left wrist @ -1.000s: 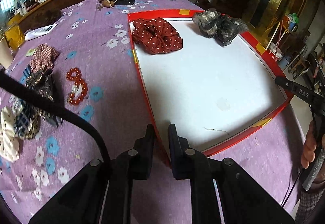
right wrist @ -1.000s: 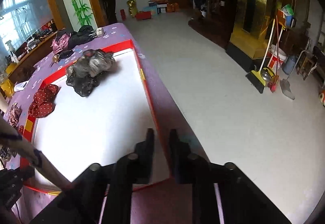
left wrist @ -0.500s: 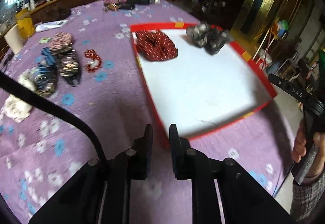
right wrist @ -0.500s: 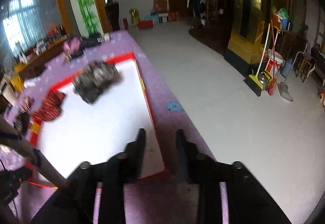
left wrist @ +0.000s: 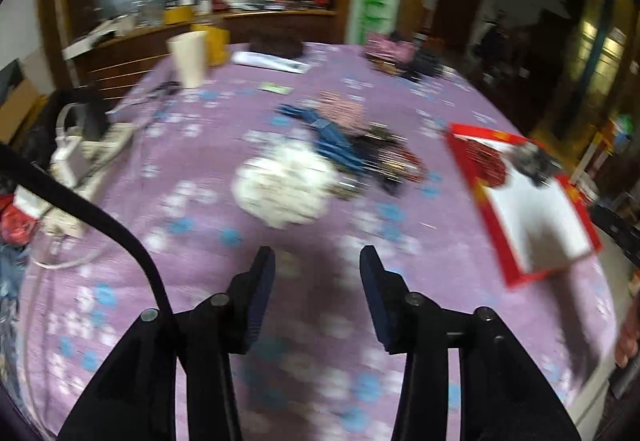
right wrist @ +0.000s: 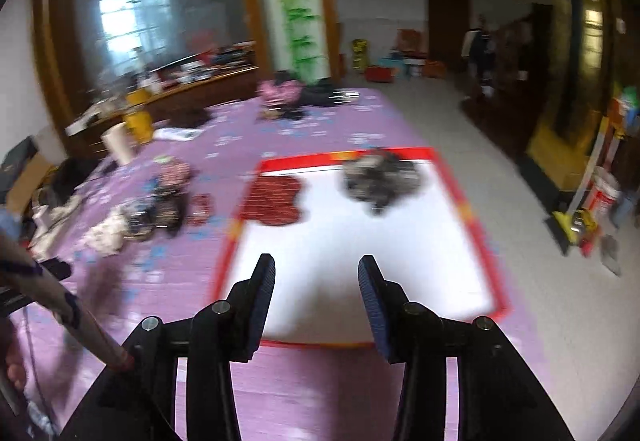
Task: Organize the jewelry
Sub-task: 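Grasp the white polka-dot scrunchie with left tool while right tool grasps black sequined bow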
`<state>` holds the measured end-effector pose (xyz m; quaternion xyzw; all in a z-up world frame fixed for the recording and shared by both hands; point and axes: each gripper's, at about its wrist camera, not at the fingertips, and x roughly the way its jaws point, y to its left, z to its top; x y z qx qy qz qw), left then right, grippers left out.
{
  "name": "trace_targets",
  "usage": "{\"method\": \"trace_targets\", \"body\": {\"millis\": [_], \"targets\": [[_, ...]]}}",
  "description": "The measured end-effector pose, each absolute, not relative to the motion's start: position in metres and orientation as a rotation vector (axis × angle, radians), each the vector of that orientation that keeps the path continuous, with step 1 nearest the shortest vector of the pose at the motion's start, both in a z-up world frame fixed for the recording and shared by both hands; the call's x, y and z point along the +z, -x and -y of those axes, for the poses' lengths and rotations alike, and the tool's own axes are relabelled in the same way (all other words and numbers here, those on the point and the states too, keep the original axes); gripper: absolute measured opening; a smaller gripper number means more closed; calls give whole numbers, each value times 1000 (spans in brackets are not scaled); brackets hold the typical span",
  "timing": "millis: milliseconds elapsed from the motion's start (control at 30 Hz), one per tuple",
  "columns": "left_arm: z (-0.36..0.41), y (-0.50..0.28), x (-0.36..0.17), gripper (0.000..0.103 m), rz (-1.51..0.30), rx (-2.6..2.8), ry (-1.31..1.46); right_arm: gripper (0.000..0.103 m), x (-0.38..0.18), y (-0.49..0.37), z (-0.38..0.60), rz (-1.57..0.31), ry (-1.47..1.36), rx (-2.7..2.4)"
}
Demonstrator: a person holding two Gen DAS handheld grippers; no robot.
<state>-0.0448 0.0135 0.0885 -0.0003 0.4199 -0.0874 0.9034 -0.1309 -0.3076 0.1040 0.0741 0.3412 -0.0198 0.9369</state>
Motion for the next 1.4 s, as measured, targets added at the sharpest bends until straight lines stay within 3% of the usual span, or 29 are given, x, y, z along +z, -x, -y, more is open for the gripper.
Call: {"method": "trace_targets", "body": {"millis": [400, 500, 667, 1000, 1033, 1067, 1167, 1300, 1400], "targets": [[-70, -50, 42, 45, -955, -125, 147, 47, 72, 11, 207, -811, -238, 259], [-72, -67, 32, 46, -966, -150, 179, 53, 62, -16, 194, -841, -262, 285], [-71, -80, 26, 57, -952, -198, 205, 56, 47, -49, 177, -880, -250, 299], [-56, -92, 14, 57, -969, -246, 177, 53, 24, -84, 162, -928, -204, 268], [-53, -92, 14, 49, -967, -241, 155, 46, 23, -84, 161, -926, -186, 255], [-49, -92, 14, 26, -966, -240, 130, 45, 23, -85, 161, -927, -176, 250], [-44, -90, 13, 8, -967, -237, 107, 39, 23, -84, 160, -921, -159, 246], [-45, -82, 22, 8, -947, -235, 121, 27, 33, -77, 159, -892, -144, 246], [-49, -71, 37, 8, -913, -233, 142, 25, 47, -66, 159, -854, -131, 249]]}}
